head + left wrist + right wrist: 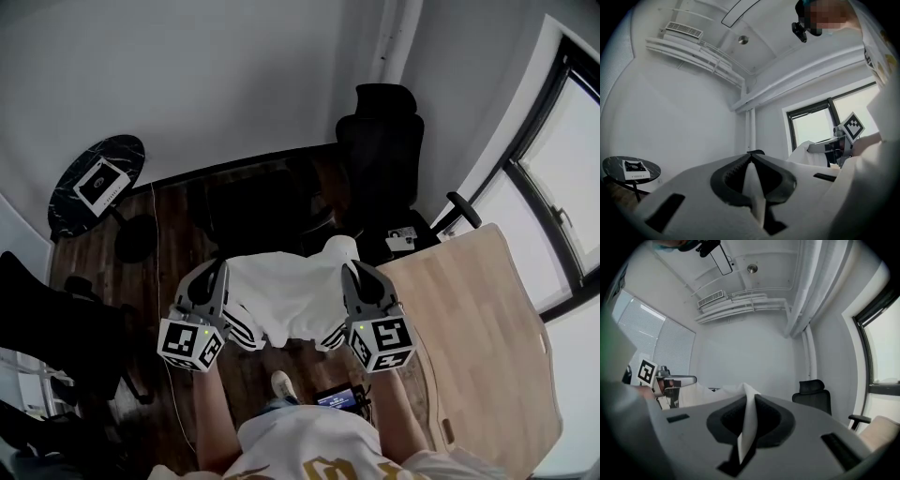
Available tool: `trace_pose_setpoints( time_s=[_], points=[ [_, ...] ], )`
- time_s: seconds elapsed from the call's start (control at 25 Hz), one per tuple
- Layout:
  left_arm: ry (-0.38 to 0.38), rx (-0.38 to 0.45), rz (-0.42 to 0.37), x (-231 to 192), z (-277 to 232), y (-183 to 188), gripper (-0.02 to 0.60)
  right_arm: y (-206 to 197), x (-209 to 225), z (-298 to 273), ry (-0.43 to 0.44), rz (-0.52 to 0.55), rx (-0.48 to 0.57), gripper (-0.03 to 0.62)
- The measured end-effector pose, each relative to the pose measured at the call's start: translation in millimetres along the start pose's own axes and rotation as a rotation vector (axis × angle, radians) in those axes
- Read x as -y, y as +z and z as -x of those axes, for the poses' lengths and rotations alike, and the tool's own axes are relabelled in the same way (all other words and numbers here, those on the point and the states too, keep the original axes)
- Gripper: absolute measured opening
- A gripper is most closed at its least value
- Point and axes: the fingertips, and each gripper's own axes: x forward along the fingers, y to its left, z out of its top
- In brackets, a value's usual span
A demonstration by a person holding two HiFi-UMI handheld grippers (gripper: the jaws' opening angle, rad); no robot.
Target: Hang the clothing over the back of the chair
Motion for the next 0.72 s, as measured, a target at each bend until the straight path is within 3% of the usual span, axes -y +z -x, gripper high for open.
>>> trace_pose_setpoints(
  time_s=[0.32,0.72],
  points=[
    [-0.048,0.019,0.020,-53.0,-41.2,-6.6,0.021,2.8,4.3,-55.7,-0.064,0.001,-0.002,0.026],
    [-0.065,0.044,0.024,-62.1,-51.8,-2.1,0.021,11.1,5.1,-65.8,-0.072,0.021,0.007,0.026]
  ],
)
